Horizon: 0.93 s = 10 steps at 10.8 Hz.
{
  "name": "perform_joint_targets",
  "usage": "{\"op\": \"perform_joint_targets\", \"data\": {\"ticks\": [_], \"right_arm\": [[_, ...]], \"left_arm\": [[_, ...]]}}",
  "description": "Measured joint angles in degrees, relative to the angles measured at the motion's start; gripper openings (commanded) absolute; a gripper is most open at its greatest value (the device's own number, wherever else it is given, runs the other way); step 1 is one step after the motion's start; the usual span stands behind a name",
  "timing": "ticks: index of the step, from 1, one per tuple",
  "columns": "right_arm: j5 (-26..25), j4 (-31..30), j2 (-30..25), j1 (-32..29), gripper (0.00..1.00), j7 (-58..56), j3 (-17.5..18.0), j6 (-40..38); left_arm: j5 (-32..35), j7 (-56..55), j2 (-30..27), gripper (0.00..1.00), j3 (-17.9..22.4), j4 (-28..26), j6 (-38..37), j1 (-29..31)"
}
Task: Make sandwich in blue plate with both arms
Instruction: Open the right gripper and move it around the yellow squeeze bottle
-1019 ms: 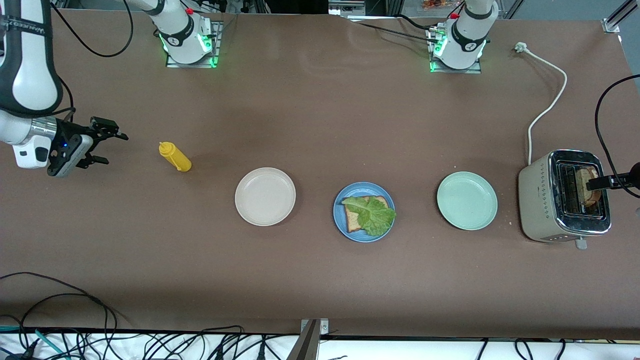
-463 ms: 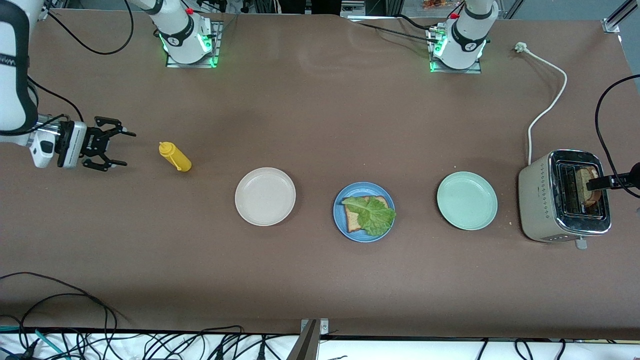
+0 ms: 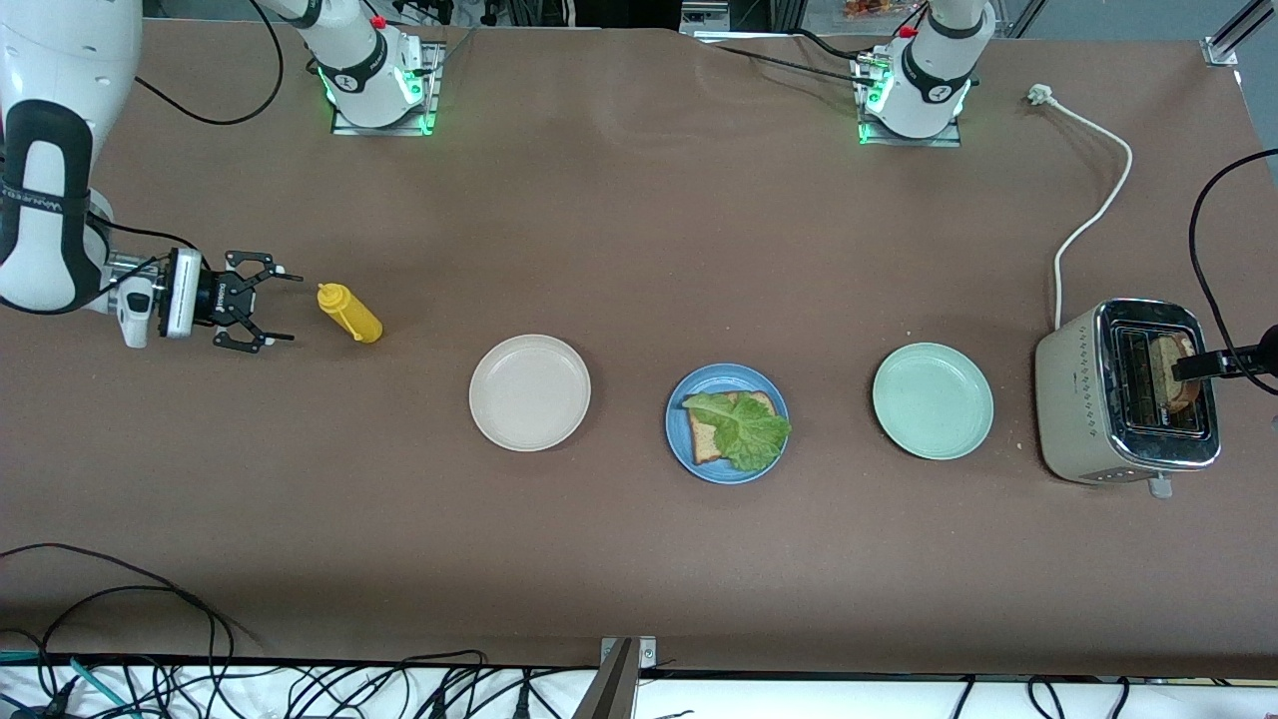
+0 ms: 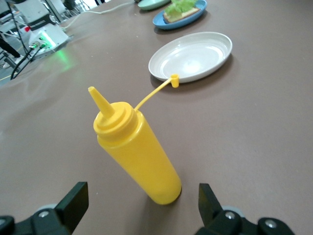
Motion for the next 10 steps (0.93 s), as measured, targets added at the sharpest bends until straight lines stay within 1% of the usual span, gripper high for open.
{"op": "perform_joint_targets", "data": {"ticks": [3,4,7,9,10], "right_arm": [[5.58,1.61,3.76,-0.68,1.00,-7.09,0.56,-4.95],[6.73,2.52,5.41,-1.82,1.00,-9.40,1.89,-6.23],[7.35,5.47,9.05,-9.17,1.00,-12.14,10.19,-7.98],[7.51,5.83,10.20,-10.90,1.00,-12.53,11.97,-8.63],[7.54,5.85,10.43,-10.98,0.94,-12.54,12.44,-8.79]], "left_arm": [[0.00,0.00,0.01,1.00,0.00,0.01,0.00,0.02],[0.00,0.00,0.01,1.00,0.00,0.01,0.00,0.02],[0.00,0.00,0.01,1.00,0.00,0.02,0.00,0.04],[0.00,0.00,0.01,1.00,0.00,0.03,0.01,0.05],[0.00,0.00,0.01,1.00,0.00,0.03,0.01,0.05]]}}
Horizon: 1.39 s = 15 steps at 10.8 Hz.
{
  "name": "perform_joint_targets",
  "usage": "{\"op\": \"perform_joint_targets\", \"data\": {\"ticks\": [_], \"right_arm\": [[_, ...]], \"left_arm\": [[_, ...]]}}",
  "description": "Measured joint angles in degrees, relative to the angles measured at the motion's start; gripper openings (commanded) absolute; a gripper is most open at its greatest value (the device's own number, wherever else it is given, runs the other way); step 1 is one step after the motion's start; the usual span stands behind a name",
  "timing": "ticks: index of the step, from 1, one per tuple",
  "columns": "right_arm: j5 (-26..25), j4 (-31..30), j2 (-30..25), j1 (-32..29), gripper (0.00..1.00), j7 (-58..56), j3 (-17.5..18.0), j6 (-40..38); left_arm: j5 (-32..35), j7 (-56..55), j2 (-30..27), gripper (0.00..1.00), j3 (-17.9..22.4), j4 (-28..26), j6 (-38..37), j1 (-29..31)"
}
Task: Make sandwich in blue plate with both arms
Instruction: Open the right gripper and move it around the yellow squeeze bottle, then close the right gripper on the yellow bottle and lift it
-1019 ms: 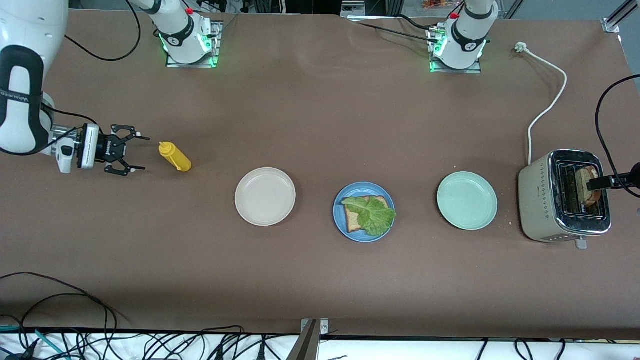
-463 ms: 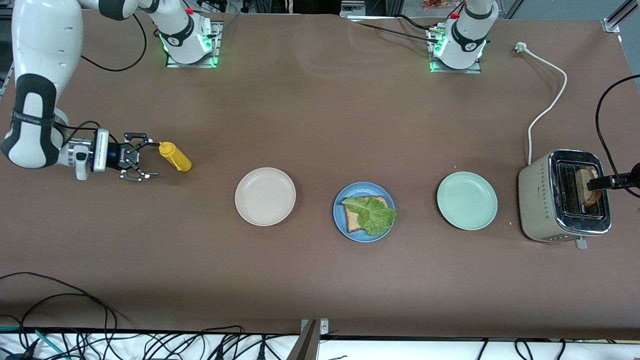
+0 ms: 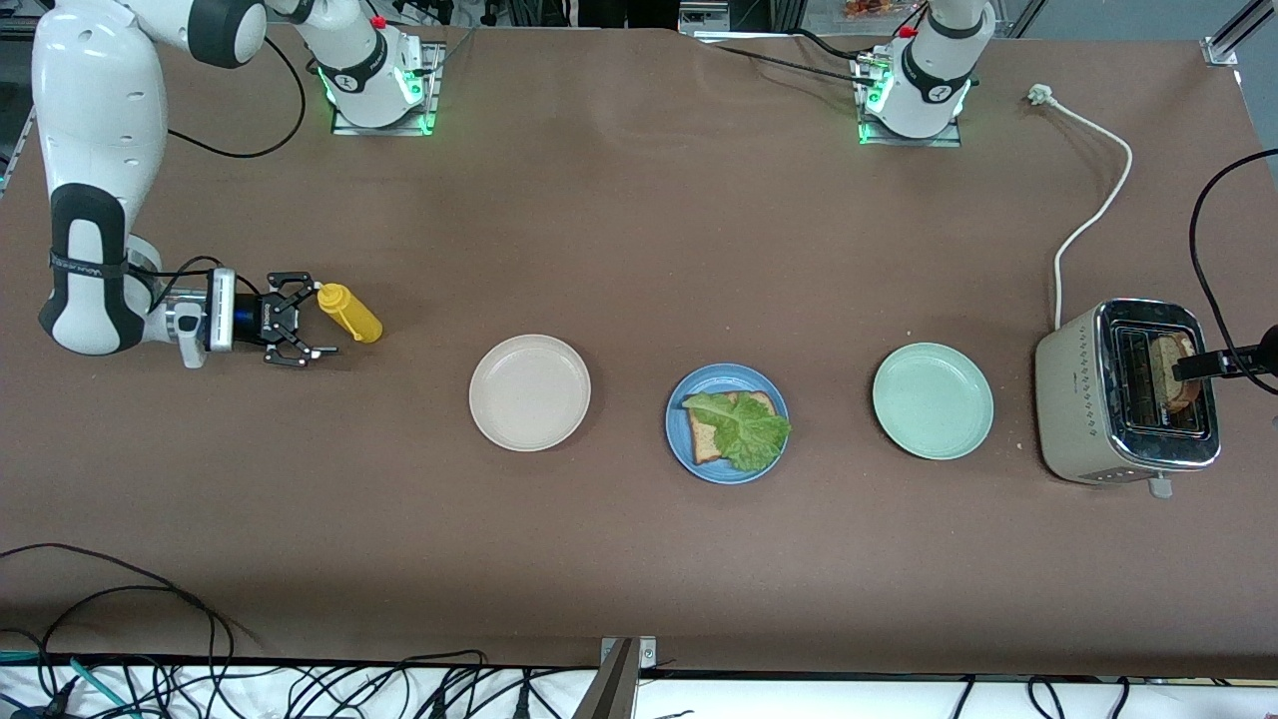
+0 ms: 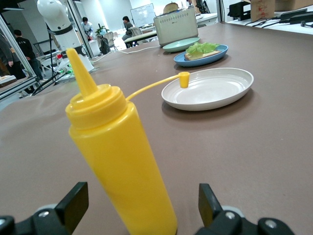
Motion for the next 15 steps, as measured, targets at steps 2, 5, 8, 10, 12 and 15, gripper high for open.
{"op": "perform_joint_targets", "data": {"ticks": [2,5,8,10,12,15], "right_arm": [[0.14,0.02,0.36,0.00,0.58,0.01,1.21,-0.07],[1.31,0.25,0.74,0.02,0.00,0.23,2.73,-0.05],[1.44,5.55,0.70,0.16,0.00,6.26,3.01,-0.04],[-1.02,14.64,-0.03,0.43,0.00,16.75,2.93,-0.05],[-3.27,24.79,-1.08,1.53,0.00,27.30,2.87,-0.06],[-5.00,33.64,-2.42,7.57,0.00,41.35,2.12,3.11]], "left_arm": [[0.00,0.00,0.00,1.00,0.00,0.00,0.00,0.00],[0.00,0.00,0.00,1.00,0.00,0.00,0.00,0.00],[0.00,0.00,0.00,1.00,0.00,0.03,0.00,0.00],[0.00,0.00,-0.01,1.00,-0.02,0.10,0.00,0.00],[0.00,0.00,-0.01,1.00,-0.18,0.18,0.00,-0.01],[0.00,0.00,-0.07,1.00,-0.41,0.54,0.00,-0.06]]}}
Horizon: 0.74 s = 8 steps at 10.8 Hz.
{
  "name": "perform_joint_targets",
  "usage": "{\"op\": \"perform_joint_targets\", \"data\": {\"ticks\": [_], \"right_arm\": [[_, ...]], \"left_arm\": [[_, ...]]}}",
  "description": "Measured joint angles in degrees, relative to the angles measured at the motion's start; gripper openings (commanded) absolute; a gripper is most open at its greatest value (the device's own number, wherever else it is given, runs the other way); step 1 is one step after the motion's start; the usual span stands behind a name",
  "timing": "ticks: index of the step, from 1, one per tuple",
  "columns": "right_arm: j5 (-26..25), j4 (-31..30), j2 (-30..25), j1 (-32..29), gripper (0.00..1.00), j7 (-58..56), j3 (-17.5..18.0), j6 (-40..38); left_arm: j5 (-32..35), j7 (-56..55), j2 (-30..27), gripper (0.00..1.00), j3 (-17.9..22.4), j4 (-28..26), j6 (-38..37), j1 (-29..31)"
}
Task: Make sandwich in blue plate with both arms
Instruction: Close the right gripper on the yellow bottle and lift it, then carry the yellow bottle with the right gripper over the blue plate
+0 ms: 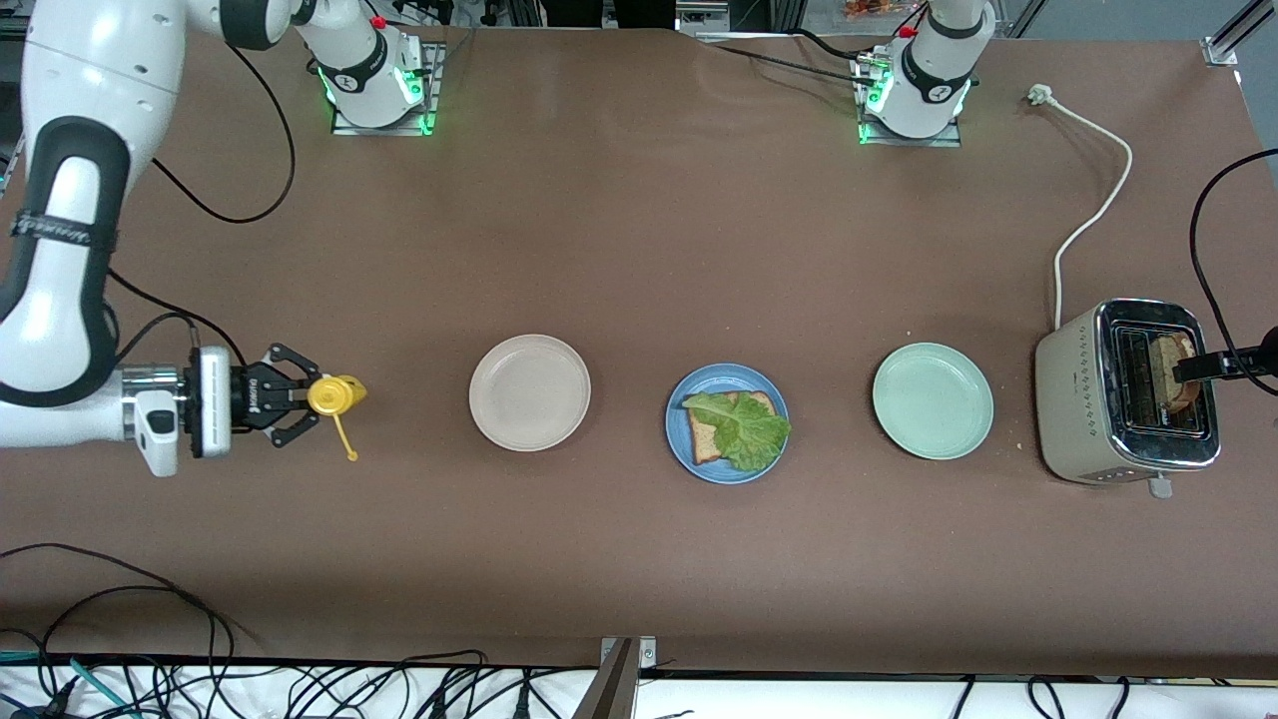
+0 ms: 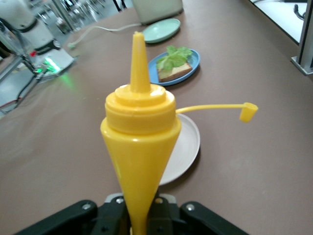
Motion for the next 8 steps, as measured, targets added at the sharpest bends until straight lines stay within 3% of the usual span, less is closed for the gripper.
{"op": "perform_joint_targets", "data": {"ticks": [4,6,8], "right_arm": [[-4.66,4.10,-0.28,15.36,0.00,14.90,-5.05,13.34],[-11.90,5.79,-0.44,23.44,0.00,21.10,-5.73,22.15],[-22.38,5.92,-0.19,31.40,0.00,27.81,-5.65,31.38]], "left_arm": [[0.00,0.00,-0.11,1.00,-0.15,0.59,-0.02,-0.04],[0.00,0.00,-0.11,1.00,-0.13,0.63,-0.04,0.00],[0.00,0.00,-0.11,1.00,-0.15,0.67,-0.04,0.01]]}}
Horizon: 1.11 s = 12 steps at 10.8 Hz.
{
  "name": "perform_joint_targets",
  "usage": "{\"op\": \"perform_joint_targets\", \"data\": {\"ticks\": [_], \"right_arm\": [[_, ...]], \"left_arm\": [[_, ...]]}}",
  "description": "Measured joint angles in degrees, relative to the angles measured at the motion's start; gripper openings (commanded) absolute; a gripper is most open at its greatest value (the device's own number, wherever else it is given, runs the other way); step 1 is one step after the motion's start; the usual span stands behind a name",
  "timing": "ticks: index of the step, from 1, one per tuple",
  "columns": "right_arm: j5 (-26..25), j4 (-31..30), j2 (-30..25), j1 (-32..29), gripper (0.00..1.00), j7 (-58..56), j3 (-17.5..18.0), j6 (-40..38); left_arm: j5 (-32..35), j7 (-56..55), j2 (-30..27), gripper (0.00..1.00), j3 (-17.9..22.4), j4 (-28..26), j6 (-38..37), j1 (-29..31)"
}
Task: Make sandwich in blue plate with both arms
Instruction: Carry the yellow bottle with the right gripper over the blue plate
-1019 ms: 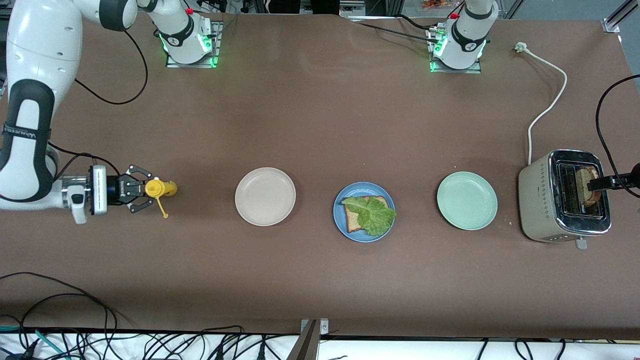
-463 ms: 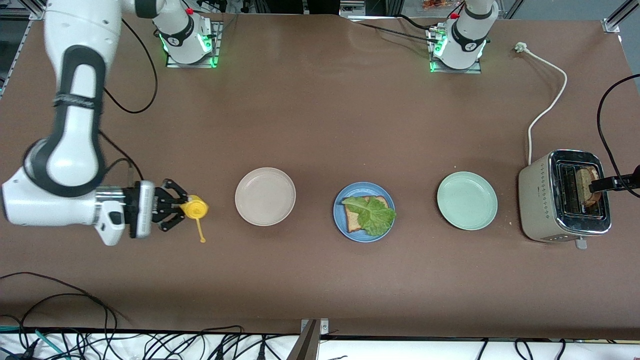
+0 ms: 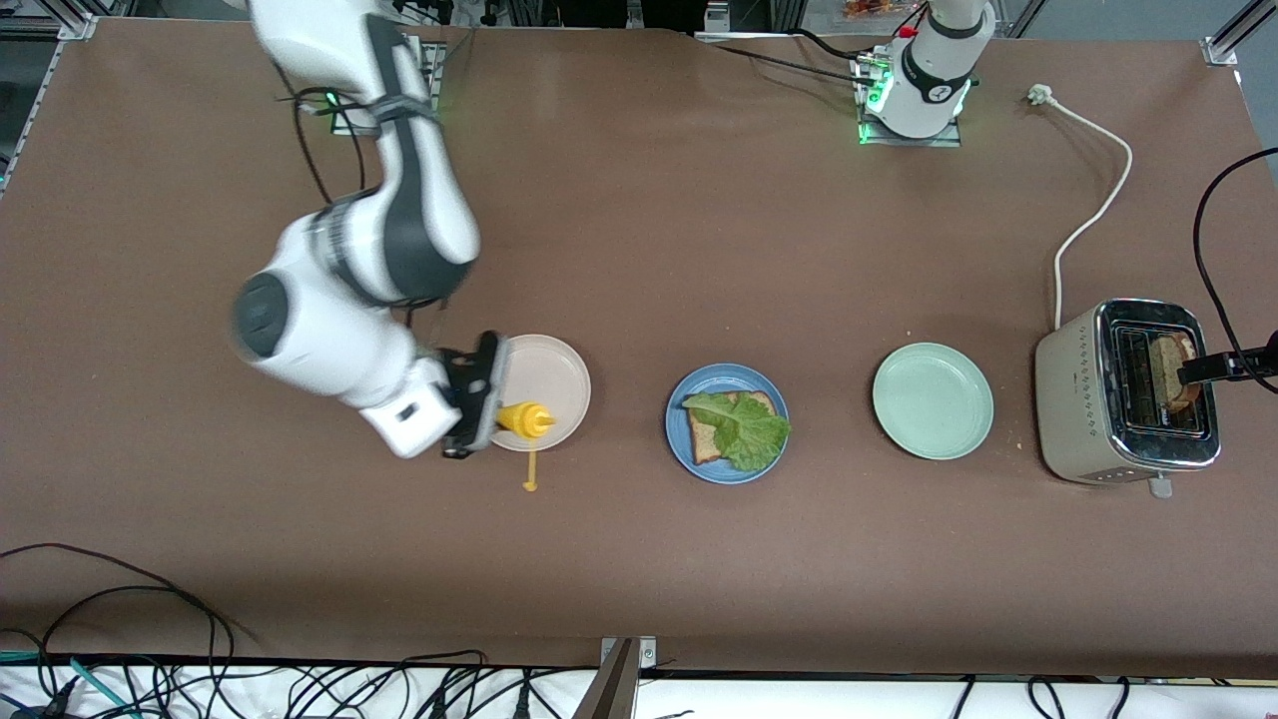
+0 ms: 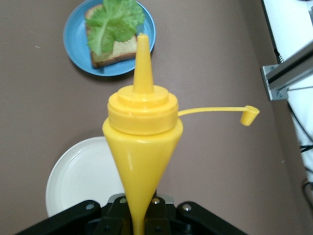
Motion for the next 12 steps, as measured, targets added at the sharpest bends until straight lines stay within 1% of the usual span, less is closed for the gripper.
{"op": "perform_joint_targets", "data": {"ticks": [2,4,5,6,8,10,12], "right_arm": [[-10.47,-0.22,1.28,7.56,0.00,11.43,0.13,6.66],[-17.47,-0.58,4.06,13.53,0.00,23.20,0.20,11.29],[-20.24,-0.75,5.82,15.59,0.00,27.99,0.21,12.76],[-23.17,-0.80,8.02,17.07,0.00,32.68,0.22,14.42],[-27.25,-0.83,12.88,18.51,0.00,39.52,0.26,19.32],[-33.88,-0.76,16.67,19.55,0.00,42.70,0.27,21.94],[-40.29,-0.62,18.47,20.69,0.00,44.78,0.26,22.26]], "left_arm": [[0.00,0.00,-0.02,1.00,-0.03,0.90,0.00,-0.05],[0.00,0.00,-0.04,1.00,-0.11,1.78,-0.03,-0.10],[0.00,0.00,-0.05,1.00,-0.13,1.84,-0.04,-0.11],[0.00,0.00,-0.04,1.00,-0.16,1.85,-0.07,-0.10],[0.00,0.00,-0.04,1.00,-0.20,1.86,-0.09,-0.11],[0.00,0.00,-0.05,1.00,-0.26,1.86,-0.14,-0.11],[0.00,0.00,-0.05,1.00,-0.28,1.86,-0.15,-0.11]]}}
